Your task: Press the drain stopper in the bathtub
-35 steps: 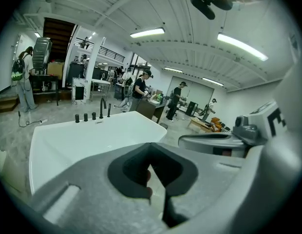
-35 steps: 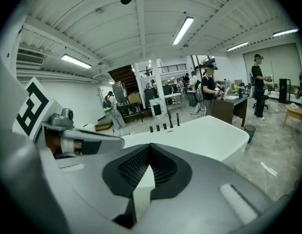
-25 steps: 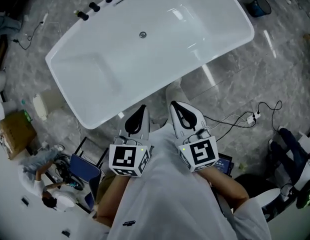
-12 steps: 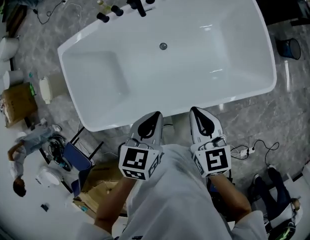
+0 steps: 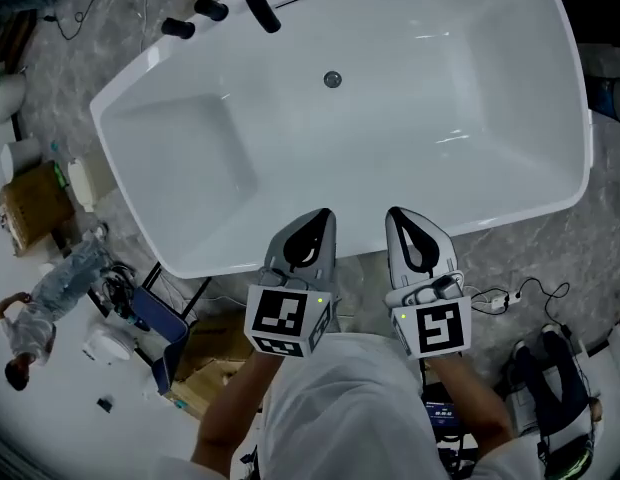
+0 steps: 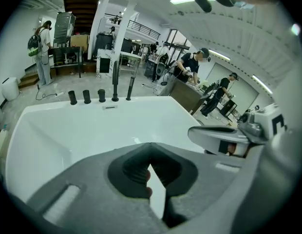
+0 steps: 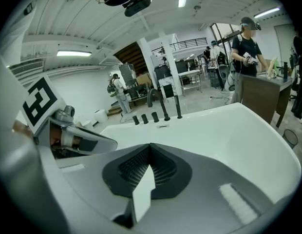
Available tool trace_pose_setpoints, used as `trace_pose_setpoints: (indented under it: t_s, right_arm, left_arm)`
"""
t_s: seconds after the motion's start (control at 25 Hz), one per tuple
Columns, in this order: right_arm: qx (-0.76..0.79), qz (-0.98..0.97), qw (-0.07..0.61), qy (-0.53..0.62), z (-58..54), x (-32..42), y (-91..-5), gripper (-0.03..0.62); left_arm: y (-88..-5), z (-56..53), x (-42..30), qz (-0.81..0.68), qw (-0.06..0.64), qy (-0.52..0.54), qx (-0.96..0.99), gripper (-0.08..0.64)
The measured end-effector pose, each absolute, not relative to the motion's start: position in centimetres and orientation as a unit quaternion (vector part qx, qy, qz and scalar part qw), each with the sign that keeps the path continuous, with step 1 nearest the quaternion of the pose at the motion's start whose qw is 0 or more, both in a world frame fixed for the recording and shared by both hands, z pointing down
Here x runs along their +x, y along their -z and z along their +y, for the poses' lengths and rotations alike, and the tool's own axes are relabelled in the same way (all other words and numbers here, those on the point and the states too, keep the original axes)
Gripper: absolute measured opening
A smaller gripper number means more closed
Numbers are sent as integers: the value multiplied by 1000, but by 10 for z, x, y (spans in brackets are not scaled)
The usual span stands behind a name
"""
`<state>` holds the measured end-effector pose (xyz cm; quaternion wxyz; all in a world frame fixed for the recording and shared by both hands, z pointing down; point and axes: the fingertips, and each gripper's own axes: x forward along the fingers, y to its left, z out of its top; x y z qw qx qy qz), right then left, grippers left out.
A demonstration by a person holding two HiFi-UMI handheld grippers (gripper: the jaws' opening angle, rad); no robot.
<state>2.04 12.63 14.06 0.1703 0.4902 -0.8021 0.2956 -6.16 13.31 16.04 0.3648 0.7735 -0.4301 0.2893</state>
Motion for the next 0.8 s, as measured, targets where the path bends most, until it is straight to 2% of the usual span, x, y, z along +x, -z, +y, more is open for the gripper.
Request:
trace_pose_setpoints:
  t_s: [0.8]
  right_arm:
    - [494,-795,177,-304,62,15,-369,3]
  left_arm:
    - [-403,59,-65,-443,357,-307,763,-2]
